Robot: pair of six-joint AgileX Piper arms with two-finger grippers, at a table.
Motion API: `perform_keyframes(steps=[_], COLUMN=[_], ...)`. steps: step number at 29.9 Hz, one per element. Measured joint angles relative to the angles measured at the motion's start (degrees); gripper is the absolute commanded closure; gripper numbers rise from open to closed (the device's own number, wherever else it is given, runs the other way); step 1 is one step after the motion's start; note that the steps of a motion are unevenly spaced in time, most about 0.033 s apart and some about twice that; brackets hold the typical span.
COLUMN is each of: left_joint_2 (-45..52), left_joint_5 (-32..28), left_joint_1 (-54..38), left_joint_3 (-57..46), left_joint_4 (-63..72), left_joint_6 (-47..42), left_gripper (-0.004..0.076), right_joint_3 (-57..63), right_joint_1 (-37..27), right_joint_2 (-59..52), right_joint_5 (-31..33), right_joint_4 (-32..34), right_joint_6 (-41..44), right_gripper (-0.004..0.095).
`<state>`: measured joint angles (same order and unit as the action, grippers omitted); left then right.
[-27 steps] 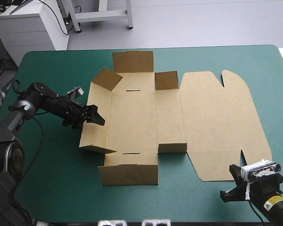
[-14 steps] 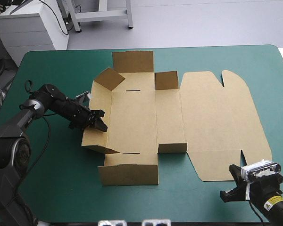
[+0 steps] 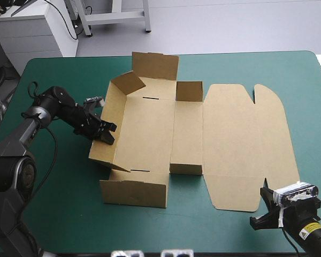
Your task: Fold the box
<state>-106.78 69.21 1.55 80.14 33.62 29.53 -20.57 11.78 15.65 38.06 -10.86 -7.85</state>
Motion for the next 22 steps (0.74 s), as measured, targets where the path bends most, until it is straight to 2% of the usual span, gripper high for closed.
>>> perform_keyframes(steps=[11, 15, 22], left_joint_2=[1.0, 1.0, 1.0], left_joint_5=[1.8, 1.1, -4.8], left_joint_1=[12.6, 18.6, 28.8], left_joint_3=[23.5, 26.5, 26.7], left_joint_4=[-27.9, -36.7, -50.9], left_joint_6=[0.9, 2.2, 4.8], left_gripper=[0.0732, 0.0732, 0.0732], right_joint_3=[0.0, 0.0, 0.0], right_joint_1=[0.0, 0.0, 0.0], right_joint_2=[0.0, 0.0, 0.0], right_joint_5=[0.0, 0.0, 0.0], right_joint_4=[0.0, 0.0, 0.0], right_joint_6=[0.0, 0.0, 0.0], right_gripper=[0.0922, 0.0922, 0.0922])
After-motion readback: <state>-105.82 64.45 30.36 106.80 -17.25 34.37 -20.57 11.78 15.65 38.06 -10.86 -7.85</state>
